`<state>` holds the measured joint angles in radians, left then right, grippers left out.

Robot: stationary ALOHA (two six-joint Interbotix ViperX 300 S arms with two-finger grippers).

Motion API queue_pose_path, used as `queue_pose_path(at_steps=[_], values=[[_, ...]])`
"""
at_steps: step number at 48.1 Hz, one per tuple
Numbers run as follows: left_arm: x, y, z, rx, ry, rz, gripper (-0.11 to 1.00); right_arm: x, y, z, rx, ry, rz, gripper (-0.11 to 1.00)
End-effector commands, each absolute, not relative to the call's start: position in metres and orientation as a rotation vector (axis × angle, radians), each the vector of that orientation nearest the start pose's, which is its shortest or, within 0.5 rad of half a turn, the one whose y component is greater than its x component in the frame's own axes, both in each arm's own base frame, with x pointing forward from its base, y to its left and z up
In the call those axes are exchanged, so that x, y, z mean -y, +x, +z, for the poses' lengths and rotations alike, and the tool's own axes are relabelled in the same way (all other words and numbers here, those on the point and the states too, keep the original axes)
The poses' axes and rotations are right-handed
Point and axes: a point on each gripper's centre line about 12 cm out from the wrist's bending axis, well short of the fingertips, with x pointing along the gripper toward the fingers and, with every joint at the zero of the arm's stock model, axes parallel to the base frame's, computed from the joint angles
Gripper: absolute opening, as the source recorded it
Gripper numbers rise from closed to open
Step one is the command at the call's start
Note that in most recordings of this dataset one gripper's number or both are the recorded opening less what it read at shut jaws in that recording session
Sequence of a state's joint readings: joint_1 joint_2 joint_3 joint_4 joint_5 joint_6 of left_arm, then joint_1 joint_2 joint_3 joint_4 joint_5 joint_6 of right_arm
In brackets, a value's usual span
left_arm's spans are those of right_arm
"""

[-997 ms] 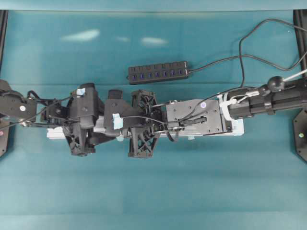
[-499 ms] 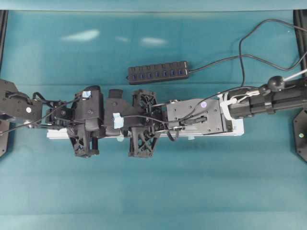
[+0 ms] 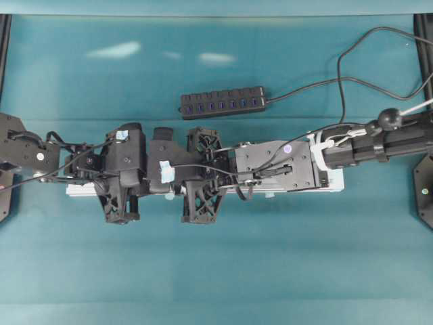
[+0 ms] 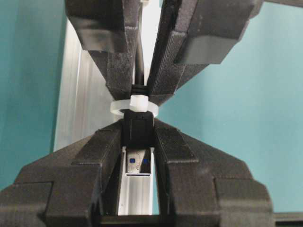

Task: Pass the USB cable through three rings with both arms.
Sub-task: 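Close the left gripper on the plug emerging from the leftmost ring, then release the right gripper and pull the cable leftward with the left gripper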

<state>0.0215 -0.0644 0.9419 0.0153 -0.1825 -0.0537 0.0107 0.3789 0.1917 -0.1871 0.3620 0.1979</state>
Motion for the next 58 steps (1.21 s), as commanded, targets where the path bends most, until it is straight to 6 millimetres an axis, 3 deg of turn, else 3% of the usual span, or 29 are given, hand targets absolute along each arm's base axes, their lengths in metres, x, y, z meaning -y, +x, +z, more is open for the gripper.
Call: queue_pose_path(at_steps=[1, 9, 18, 21, 45, 58], values=[[-0.004, 0.325, 0.129, -0.681, -0.041, 0.023, 0.21, 0.000, 0.491, 0.140, -0.896, -0.010, -0.059, 0.03], [-0.004, 0.322, 0.127, -0.710, -0.041, 0.024, 0.21, -0.001, 0.491, 0.142, -0.892, -0.006, -0.058, 0.31], [-0.004, 0.319, 0.126, -0.736, -0.046, 0.026, 0.21, 0.000, 0.489, 0.148, -0.884, -0.011, -0.061, 0.81], [-0.004, 0.318, 0.127, -0.739, -0.045, 0.027, 0.21, 0.002, 0.488, 0.149, -0.882, -0.011, -0.063, 0.92], [-0.004, 0.299, 0.143, -0.776, -0.049, 0.031, 0.21, 0.013, 0.457, 0.169, -0.863, 0.004, -0.084, 0.91], [-0.004, 0.292, 0.163, -0.725, -0.049, 0.031, 0.21, 0.013, 0.437, 0.189, -0.778, 0.011, -0.075, 0.91]])
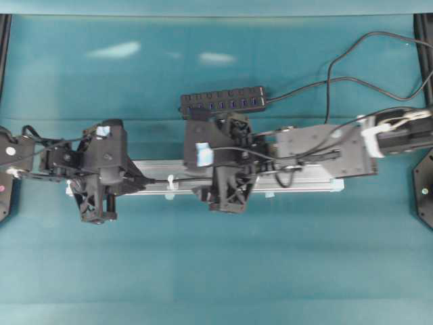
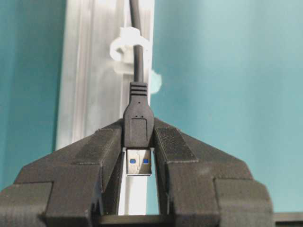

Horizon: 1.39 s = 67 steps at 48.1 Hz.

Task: Pass the USB cable through three rings with both arms.
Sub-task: 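Release the right gripper and pull the cable leftward with the left gripper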

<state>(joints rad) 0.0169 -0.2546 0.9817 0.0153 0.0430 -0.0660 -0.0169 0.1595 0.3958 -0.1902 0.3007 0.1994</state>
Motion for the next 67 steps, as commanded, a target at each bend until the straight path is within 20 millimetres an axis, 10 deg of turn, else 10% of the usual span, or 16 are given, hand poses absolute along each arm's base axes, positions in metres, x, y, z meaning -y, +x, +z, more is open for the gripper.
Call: queue_pose_path(at_steps=[1, 31, 67], values=[[-0.004, 0.292, 0.165, -0.719, -0.049, 0.030, 0.21, 0.013, 0.436, 0.190, -0.774, 0.011, -0.074, 0.91], [0.000, 0.289, 0.185, -0.650, -0.039, 0.013, 0.21, 0.011, 0.401, 0.228, -0.683, 0.022, -0.069, 0.91], [0.000, 0.288, 0.206, -0.580, -0.028, 0.009, 0.21, 0.007, 0.360, 0.222, -0.612, 0.067, -0.055, 0.91]])
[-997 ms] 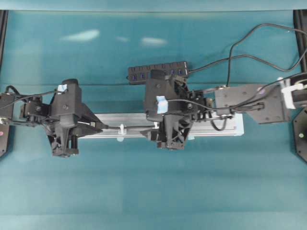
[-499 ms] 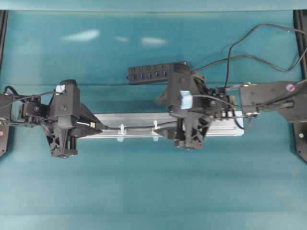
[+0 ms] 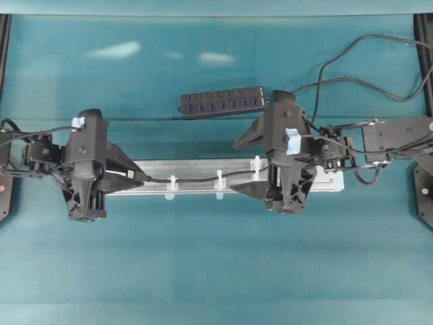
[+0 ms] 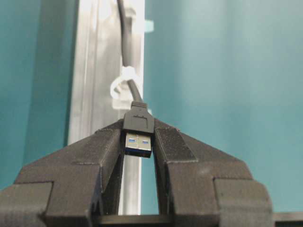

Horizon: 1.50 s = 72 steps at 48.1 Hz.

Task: Pass the USB cable through three rings with both arms.

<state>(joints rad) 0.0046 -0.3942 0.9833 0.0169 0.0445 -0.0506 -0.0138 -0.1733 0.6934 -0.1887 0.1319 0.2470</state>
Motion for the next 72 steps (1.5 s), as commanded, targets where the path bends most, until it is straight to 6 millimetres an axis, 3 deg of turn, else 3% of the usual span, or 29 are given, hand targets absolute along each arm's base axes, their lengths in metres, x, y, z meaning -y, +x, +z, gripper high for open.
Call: queue_pose_path(at_steps=[1, 14, 72], values=[[-0.0001, 0.2878, 0.2063, -0.578, -0.028, 0.009, 0.21, 0.0070, 0.3604, 0.2223, -0.612, 0.067, -0.055, 0.91], [-0.0001, 0.2853, 0.2145, -0.551, -0.028, 0.009, 0.21, 0.0062, 0.3599, 0.2234, -0.600, 0.067, -0.051, 0.91], [-0.0001, 0.2850, 0.2133, -0.555, -0.030, 0.009, 0.21, 0.0055, 0.3597, 0.2210, -0.584, 0.070, -0.045, 0.91]])
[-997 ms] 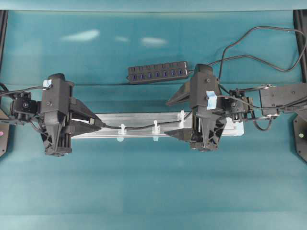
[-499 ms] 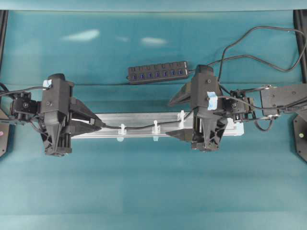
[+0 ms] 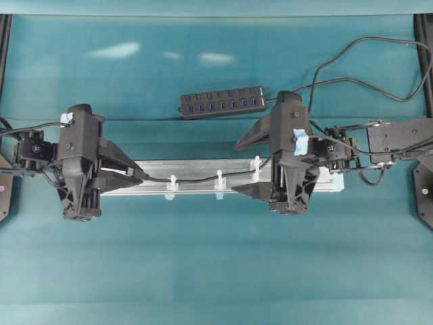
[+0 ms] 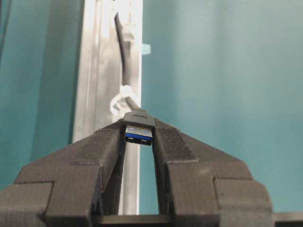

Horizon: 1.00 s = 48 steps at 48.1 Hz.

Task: Pass the USB cable through three rings with both arms.

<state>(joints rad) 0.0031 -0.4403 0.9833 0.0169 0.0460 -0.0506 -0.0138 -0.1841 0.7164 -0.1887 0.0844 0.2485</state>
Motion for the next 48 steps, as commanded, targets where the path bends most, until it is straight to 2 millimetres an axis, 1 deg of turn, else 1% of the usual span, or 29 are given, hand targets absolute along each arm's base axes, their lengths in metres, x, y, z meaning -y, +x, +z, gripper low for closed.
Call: queue_pose_path(at_steps=[1, 48], values=[[0.0003, 0.2849, 0.2138, -0.554, -0.029, 0.008, 0.21, 0.0055, 0.3597, 0.2210, -0.584, 0.070, -0.045, 0.91], [-0.0001, 0.2844, 0.2130, -0.569, -0.034, 0.011, 0.21, 0.0055, 0.3600, 0.2199, -0.587, 0.070, -0.045, 0.91]])
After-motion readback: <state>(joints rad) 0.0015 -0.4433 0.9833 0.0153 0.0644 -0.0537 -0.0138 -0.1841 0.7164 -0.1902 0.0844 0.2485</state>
